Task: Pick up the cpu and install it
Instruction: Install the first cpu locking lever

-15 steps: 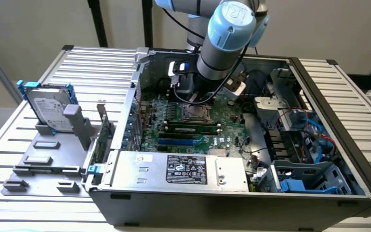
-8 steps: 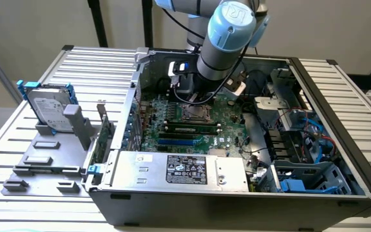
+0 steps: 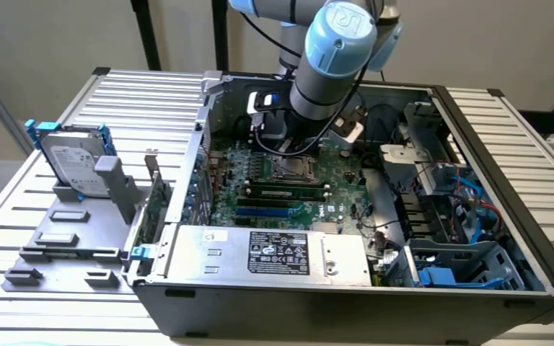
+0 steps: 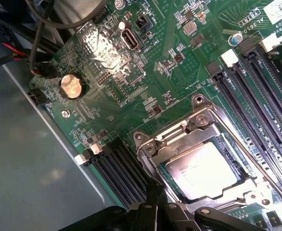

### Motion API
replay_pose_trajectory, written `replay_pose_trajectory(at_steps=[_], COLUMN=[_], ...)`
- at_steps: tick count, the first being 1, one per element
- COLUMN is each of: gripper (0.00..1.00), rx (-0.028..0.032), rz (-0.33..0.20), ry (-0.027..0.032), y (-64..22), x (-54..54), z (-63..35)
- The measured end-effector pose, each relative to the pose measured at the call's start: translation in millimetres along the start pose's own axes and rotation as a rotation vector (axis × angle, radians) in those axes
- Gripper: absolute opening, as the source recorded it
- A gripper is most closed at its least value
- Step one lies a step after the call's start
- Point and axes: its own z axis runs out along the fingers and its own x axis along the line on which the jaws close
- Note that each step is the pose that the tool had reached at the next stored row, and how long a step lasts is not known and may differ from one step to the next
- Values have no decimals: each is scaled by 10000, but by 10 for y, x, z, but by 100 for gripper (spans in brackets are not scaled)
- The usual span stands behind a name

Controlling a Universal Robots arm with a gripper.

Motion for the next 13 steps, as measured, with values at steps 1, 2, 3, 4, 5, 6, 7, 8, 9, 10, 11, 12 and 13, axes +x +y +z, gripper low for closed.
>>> replay_pose_trajectory(at_steps=[1,2,3,4,5,6,7,8,9,10,11,12,13], gripper=[11,11,11,11,11,11,11,11,11,11,11,11,11], rx=[0,0,0,-1,0,-1,-1,0,1,0,-8,-2,0], rz=[0,1,2,2,1,1,1,1,1,1,2,0,1], ry=[0,0,-1,0,0,0,0,2,2,1,-5,0,1], y=[0,0,4,10,19,29,42,53,63,72,80,86,92], x=[0,0,3,8,14,22,32,40,48,54,58,62,67], z=[0,0,-1,-1,-2,-3,-4,-4,-5,-5,-6,-4,-4])
